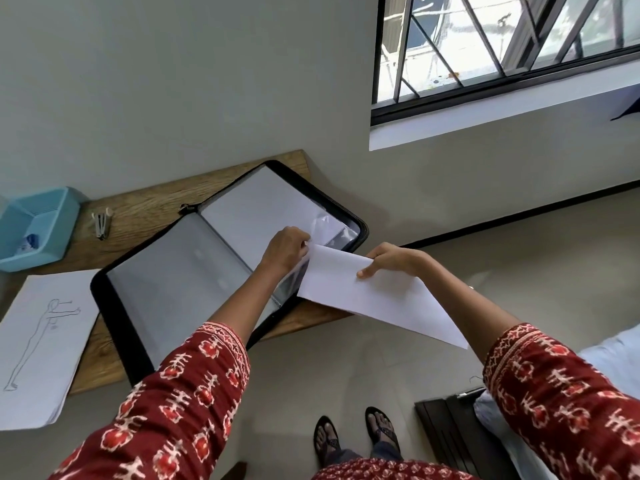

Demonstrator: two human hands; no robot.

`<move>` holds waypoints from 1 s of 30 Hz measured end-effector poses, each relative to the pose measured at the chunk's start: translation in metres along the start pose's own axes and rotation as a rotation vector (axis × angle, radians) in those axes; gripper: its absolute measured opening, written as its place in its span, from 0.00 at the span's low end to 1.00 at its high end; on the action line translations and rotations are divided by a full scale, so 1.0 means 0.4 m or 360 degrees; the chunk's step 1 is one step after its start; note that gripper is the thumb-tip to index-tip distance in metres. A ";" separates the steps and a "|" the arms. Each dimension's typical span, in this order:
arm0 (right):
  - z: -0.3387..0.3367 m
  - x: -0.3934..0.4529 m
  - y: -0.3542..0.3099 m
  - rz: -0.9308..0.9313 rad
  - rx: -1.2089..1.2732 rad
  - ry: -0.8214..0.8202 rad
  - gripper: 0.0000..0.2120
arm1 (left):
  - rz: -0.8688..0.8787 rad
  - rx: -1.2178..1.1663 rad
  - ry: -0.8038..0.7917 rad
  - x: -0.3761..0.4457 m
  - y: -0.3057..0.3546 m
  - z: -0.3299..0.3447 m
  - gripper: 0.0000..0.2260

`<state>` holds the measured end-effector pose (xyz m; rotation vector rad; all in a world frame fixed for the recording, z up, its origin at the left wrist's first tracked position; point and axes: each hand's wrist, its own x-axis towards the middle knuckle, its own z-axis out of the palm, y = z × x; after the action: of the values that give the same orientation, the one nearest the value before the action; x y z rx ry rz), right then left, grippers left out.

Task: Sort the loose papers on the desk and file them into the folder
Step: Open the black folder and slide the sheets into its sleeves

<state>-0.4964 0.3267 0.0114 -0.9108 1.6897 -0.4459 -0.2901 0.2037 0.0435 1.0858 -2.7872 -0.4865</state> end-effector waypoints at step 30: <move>0.098 0.030 -0.017 -0.0217 0.0084 0.0501 0.32 | -0.0081 0.0052 -0.0183 -0.085 0.000 0.066 0.25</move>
<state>-0.4585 0.3194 -0.0041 -0.9578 1.8946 -0.7546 -0.2707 0.2331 0.0190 1.1738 -2.8820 -0.5267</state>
